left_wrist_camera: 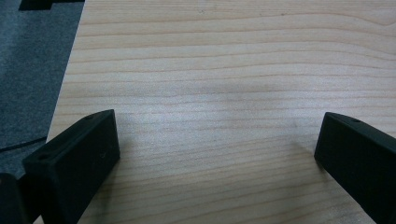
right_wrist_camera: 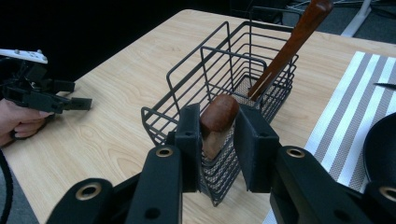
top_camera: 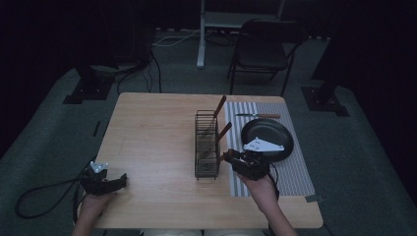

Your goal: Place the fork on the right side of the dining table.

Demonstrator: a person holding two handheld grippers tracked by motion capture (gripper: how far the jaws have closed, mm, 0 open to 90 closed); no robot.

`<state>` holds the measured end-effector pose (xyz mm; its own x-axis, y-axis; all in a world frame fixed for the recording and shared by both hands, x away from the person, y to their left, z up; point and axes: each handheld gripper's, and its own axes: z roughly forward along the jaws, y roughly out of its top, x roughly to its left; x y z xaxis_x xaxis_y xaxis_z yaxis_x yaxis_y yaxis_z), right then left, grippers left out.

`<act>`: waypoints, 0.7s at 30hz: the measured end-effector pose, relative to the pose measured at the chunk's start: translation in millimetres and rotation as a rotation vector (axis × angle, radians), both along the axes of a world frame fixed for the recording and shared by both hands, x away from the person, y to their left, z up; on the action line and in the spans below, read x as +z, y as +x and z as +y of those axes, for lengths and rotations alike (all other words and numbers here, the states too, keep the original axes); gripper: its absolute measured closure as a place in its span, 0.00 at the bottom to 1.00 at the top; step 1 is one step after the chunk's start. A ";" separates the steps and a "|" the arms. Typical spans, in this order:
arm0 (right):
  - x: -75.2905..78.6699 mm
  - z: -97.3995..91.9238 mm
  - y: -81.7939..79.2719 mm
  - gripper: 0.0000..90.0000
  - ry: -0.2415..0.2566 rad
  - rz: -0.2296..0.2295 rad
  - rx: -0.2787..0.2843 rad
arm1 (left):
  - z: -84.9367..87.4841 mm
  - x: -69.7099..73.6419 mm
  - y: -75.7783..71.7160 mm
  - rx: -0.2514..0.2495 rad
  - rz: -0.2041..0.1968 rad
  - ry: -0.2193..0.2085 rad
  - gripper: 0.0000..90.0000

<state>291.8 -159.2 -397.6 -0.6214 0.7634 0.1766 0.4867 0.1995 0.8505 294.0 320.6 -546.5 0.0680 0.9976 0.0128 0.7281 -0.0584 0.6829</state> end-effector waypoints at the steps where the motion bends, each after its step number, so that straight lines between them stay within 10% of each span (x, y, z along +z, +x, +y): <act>1: 0.0 0.0 0.0 0.80 0.000 0.000 0.000 | 0.0 0.0 0.0 0.000 0.000 0.000 0.00; 21: 12.2 1.0 -1.9 0.90 -0.022 -0.051 -0.016 | 0.0 0.1 0.0 -0.001 0.001 0.000 0.00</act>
<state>289.8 -158.1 -385.5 -0.6170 0.7765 0.1282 0.4458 0.2106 0.8700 294.0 320.6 -546.4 0.0686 0.9976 0.0128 0.7288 -0.0589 0.6822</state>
